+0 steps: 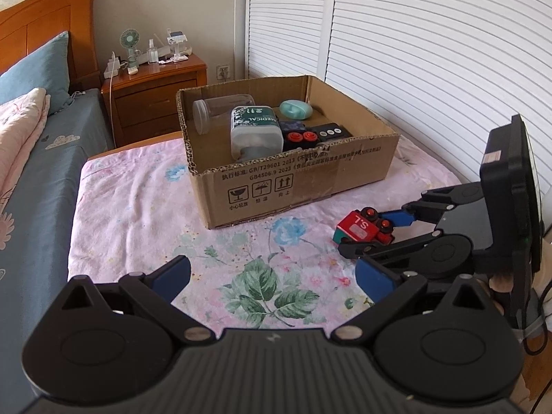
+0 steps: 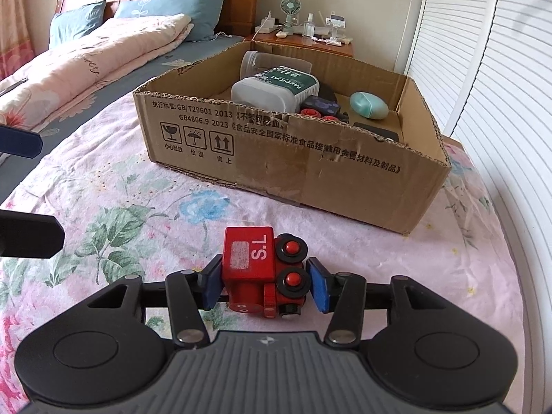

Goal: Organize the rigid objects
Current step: 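Close the right tool on the red toy train and lift it, then carry the red toy train into the box and open the right tool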

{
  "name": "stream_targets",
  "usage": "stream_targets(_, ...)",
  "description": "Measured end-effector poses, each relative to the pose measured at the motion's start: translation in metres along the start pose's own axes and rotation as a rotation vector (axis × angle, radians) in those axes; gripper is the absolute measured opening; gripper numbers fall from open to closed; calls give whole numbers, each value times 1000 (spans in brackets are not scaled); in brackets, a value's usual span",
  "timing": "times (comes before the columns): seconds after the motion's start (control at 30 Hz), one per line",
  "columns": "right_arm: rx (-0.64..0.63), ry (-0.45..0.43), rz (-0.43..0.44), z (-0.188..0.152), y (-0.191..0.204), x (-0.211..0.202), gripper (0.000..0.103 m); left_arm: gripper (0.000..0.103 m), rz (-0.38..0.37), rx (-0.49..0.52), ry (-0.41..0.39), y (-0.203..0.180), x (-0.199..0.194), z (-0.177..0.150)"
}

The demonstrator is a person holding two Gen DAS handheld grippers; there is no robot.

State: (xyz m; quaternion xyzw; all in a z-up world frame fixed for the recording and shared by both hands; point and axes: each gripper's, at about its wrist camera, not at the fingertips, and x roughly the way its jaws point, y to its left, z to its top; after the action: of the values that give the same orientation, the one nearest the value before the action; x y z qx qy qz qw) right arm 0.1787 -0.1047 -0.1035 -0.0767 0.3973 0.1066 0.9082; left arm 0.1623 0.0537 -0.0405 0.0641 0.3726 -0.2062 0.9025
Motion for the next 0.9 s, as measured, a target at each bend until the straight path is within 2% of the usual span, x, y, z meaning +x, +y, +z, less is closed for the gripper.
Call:
stream_targets(0.53,-13,4,67,11,-17,-43,54,101,54,3,-56,-14,-17,6)
stream_targets(0.9,-71,-78,94,52,-28,-68,54,101,63,-14,-76,-18,-23,6)
